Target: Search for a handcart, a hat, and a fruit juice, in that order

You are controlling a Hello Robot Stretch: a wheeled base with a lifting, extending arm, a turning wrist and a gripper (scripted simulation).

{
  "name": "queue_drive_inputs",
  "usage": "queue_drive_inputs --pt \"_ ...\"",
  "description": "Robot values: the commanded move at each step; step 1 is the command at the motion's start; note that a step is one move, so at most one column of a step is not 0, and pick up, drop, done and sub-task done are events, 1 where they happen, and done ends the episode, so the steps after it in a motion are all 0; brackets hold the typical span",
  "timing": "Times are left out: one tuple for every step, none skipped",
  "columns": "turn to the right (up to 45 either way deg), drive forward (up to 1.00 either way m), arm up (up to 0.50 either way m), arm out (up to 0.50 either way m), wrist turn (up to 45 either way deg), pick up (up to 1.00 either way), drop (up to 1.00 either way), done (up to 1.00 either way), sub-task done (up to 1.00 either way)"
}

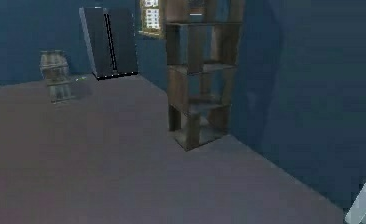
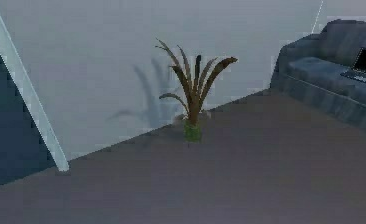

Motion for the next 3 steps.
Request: queue_drive_inputs --pt "0.0 0.75 0.00 0.00 0.0 0.00 0.00 0.00 0.00" --pt "-45.0 0.00 0.00 0.00 0.0 0.00 0.00 0.00 0.00" --pt "-27.0 0.00 0.00 0.00 0.0 0.00 0.00 0.00 0.00"
